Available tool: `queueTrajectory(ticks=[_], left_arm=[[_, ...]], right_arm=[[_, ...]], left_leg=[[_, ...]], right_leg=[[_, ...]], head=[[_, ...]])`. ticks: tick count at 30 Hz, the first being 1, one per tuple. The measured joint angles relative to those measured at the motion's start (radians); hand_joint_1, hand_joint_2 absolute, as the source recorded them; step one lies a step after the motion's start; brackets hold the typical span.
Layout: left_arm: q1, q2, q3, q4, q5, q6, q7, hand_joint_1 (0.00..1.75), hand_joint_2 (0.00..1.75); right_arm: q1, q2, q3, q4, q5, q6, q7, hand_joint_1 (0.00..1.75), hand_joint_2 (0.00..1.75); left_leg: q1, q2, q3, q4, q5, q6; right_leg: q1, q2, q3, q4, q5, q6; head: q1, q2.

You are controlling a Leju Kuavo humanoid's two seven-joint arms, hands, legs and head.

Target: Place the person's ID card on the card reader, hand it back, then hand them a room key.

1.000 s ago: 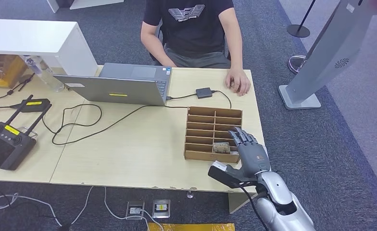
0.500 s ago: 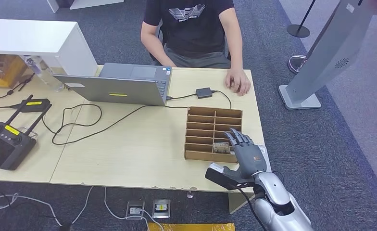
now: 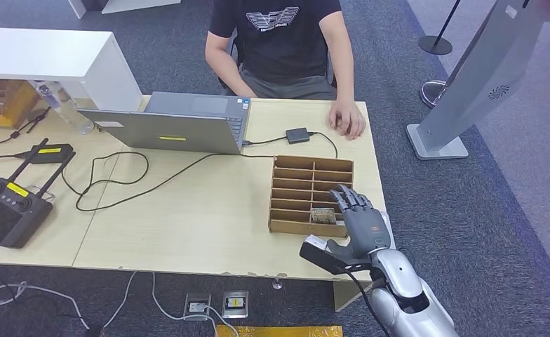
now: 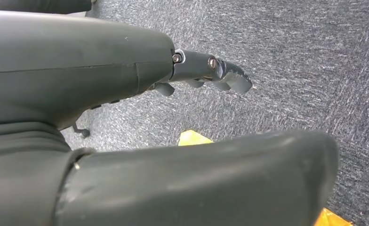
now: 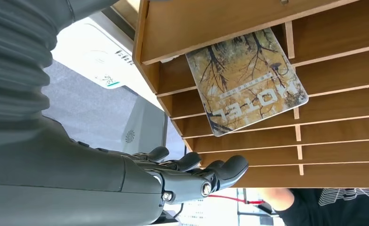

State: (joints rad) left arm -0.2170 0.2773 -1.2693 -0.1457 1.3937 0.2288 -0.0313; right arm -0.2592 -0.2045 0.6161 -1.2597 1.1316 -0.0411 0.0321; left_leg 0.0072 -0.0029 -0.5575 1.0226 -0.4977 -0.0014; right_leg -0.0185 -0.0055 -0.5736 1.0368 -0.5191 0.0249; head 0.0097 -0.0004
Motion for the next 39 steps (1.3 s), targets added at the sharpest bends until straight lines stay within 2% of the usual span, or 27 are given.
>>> queueTrajectory(ticks=[2, 3, 18, 39], left_arm=[[0.0, 0.0, -0.004, 0.0, 0.0, -0.002, 0.0, 0.0, 0.0], [0.0, 0.0, -0.005, 0.0, 0.0, -0.003, 0.0, 0.0, 0.0], [-0.005, 0.0, -0.023, 0.0, 0.006, -0.006, -0.001, 0.0, 0.0], [-0.007, -0.002, -0.03, 0.0, 0.024, 0.002, -0.002, 0.0, 0.0]], right_arm=[[-0.001, 0.0, 0.0, 0.0, 0.0, 0.002, 0.0, 1.67, 1.75], [-0.001, 0.0, 0.0, 0.0, 0.0, 0.004, 0.0, 1.75, 1.75], [-0.002, 0.0, 0.012, -0.001, -0.006, 0.056, -0.021, 1.75, 1.75], [-0.003, 0.0, 0.019, -0.009, -0.019, 0.075, -0.035, 1.75, 1.75]], left_leg=[[0.0, 0.0, 0.0, 0.0, 0.0, 0.0], [0.0, 0.0, 0.0, 0.0, 0.0, 0.0], [0.0, 0.0, 0.0, 0.0, 0.0, 0.0], [0.0, 0.0, 0.0, 0.0, 0.0, 0.0]], right_leg=[[0.0, 0.0, 0.0, 0.0, 0.0, 0.0], [0.0, 0.0, 0.0, 0.0, 0.0, 0.0], [0.0, 0.0, 0.0, 0.0, 0.0, 0.0], [0.0, 0.0, 0.0, 0.0, 0.0, 0.0]], head=[[0.0, 0.0], [0.0, 0.0], [0.0, 0.0], [0.0, 0.0]])
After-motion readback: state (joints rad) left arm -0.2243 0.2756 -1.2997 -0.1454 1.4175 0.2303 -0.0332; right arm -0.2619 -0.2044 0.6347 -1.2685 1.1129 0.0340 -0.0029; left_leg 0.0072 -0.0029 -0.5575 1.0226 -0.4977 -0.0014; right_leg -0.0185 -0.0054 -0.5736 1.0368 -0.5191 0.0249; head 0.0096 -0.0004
